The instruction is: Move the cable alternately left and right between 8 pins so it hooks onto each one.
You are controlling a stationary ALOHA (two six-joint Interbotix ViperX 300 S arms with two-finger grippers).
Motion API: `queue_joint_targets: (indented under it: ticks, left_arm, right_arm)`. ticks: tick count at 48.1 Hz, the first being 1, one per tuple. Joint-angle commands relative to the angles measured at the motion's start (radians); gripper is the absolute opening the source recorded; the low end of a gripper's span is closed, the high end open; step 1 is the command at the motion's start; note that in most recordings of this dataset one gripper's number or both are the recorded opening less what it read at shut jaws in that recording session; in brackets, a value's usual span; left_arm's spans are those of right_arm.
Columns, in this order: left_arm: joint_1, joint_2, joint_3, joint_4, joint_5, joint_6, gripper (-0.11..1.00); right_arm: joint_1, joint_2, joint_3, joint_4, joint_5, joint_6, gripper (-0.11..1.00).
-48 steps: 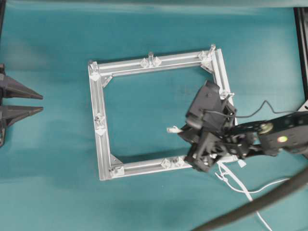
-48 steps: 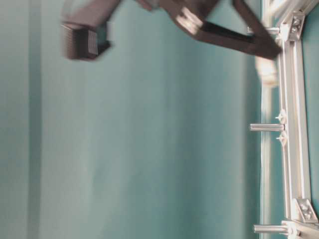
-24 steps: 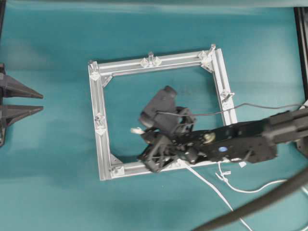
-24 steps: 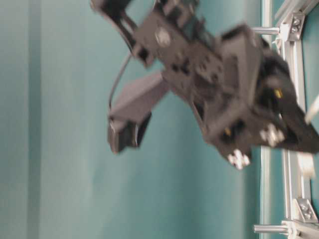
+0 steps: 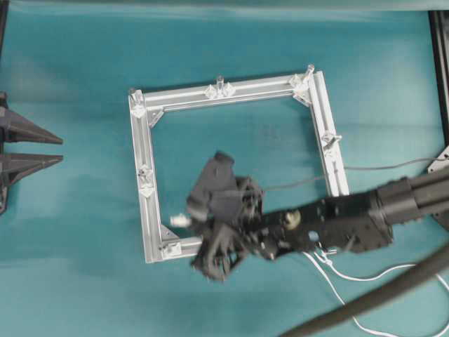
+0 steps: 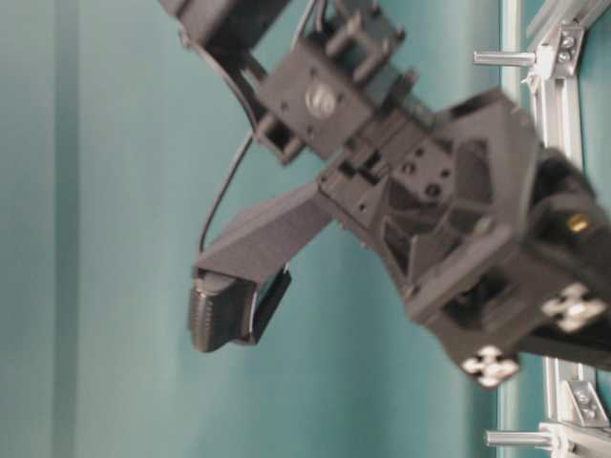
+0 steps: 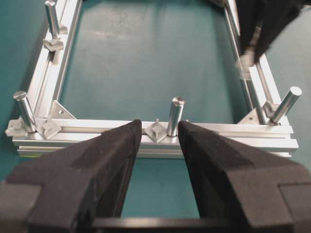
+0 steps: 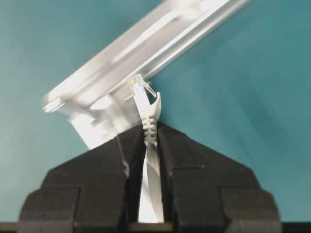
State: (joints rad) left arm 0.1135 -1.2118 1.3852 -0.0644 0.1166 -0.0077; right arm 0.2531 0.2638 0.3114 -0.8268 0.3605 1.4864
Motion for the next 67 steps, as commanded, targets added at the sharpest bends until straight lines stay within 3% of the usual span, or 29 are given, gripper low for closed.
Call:
queue_joint_targets:
  ticks: [1, 14, 25, 42, 56, 67]
  left_arm:
    - [-0.008, 0.006, -0.026, 0.002, -0.011, -0.009, 0.5]
    - [-0.009, 0.006, -0.02, 0.002, -0.011, -0.009, 0.5]
    - [-0.034, 0.006, -0.02, 0.002, -0.011, -0.009, 0.49]
    - [-0.089, 0.005, 0.014, 0.005, -0.003, 0.006, 0.5]
    - [-0.089, 0.005, 0.021, 0.006, -0.003, 0.006, 0.5]
    - [-0.089, 0.005, 0.015, 0.006, -0.003, 0.003, 0.49]
  right_arm:
    - [0.046, -0.02, -0.023, -0.005, -0.011, -0.003, 0.09]
    - [0.117, 0.003, -0.04, -0.003, -0.034, 0.002, 0.09]
    - [0.12, 0.117, -0.224, 0.002, -0.012, 0.003, 0.09]
    - [0.12, 0.261, -0.506, 0.104, 0.299, 0.014, 0.09]
    - [0.098, 0.377, -0.686, 0.144, 0.324, 0.028, 0.09]
    - [0.04, 0.396, -0.716, 0.141, 0.408, 0.035, 0.09]
